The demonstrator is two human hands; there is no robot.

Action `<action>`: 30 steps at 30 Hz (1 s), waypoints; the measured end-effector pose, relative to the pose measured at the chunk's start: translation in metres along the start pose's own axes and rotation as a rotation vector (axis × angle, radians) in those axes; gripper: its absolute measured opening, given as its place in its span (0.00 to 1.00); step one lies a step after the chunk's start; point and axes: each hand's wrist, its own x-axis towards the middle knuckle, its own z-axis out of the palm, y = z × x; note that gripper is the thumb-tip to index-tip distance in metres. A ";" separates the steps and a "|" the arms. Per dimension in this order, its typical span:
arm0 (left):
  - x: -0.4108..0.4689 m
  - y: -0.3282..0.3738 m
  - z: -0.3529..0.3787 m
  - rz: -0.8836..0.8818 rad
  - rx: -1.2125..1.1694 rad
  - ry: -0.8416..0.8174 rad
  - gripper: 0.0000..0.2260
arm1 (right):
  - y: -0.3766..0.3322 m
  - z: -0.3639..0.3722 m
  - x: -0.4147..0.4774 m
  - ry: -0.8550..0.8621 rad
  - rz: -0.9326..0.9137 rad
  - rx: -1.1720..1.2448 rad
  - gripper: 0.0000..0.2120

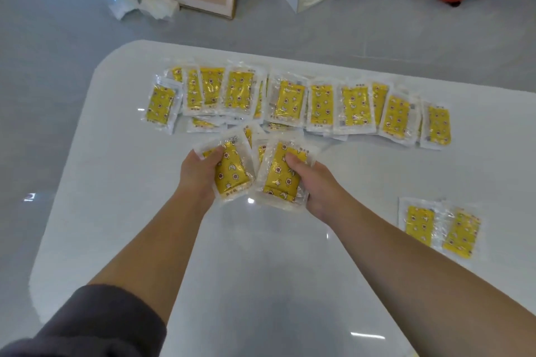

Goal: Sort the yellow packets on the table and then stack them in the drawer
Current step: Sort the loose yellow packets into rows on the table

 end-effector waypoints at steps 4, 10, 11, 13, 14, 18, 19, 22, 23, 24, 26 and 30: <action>0.051 0.047 -0.009 0.176 0.202 -0.003 0.09 | -0.015 0.038 0.034 0.022 -0.053 -0.030 0.13; 0.130 0.120 0.009 0.301 0.443 -0.087 0.13 | -0.047 0.086 0.086 0.167 -0.151 -0.047 0.09; 0.138 0.128 0.014 0.316 0.502 -0.097 0.12 | -0.050 0.092 0.093 0.202 -0.161 -0.092 0.09; 0.152 0.138 0.022 0.350 0.626 -0.092 0.12 | -0.056 0.100 0.100 0.257 -0.175 -0.171 0.07; 0.155 0.141 0.024 0.360 0.680 -0.077 0.12 | -0.058 0.102 0.101 0.273 -0.177 -0.190 0.05; 0.163 0.149 0.014 0.399 0.758 -0.008 0.12 | -0.069 0.096 0.098 0.340 -0.181 -0.215 0.05; 0.165 0.153 0.007 0.418 0.772 0.019 0.11 | -0.072 0.095 0.097 0.352 -0.189 -0.226 0.06; 0.175 0.160 -0.016 0.444 0.817 0.103 0.09 | -0.082 0.093 0.097 0.417 -0.244 -0.307 0.05; 0.177 0.160 -0.022 0.442 0.825 0.126 0.10 | -0.085 0.093 0.098 0.452 -0.274 -0.348 0.06; 0.179 0.158 -0.027 0.438 0.831 0.144 0.11 | -0.087 0.094 0.100 0.495 -0.309 -0.391 0.07; 0.181 0.152 -0.033 0.438 0.820 0.159 0.13 | -0.091 0.092 0.108 0.578 -0.339 -0.468 0.10; 0.182 0.139 -0.034 0.553 0.836 0.229 0.21 | -0.103 0.085 0.115 0.678 -0.353 -0.595 0.12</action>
